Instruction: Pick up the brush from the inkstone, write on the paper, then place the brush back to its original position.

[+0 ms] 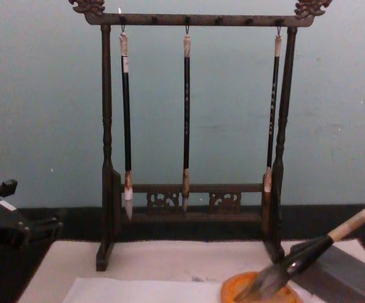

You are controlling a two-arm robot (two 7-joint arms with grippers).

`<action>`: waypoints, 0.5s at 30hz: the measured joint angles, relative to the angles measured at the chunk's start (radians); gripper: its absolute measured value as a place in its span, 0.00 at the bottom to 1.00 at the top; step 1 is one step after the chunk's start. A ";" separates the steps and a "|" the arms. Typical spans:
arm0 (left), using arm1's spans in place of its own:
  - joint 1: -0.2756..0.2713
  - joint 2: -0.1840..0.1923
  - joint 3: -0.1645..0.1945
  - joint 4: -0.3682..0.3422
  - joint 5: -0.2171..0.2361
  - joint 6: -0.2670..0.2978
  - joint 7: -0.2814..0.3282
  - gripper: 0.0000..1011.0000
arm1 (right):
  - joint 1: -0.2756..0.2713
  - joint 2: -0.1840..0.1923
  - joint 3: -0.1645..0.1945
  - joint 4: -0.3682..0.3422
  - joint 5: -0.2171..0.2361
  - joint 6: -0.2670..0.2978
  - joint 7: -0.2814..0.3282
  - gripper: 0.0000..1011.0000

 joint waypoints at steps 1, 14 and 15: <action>0.000 0.000 0.000 0.000 0.000 0.000 0.000 1.00 | -0.004 0.006 -0.004 -0.010 -0.013 -0.007 -0.005 0.99; 0.000 0.000 0.000 0.000 0.000 0.000 0.000 1.00 | 0.029 0.054 -0.118 -0.050 -0.448 -0.126 -0.133 0.99; 0.000 0.000 0.000 0.000 0.000 0.000 0.000 1.00 | 0.035 0.056 -0.127 -0.047 -0.476 -0.130 -0.143 0.99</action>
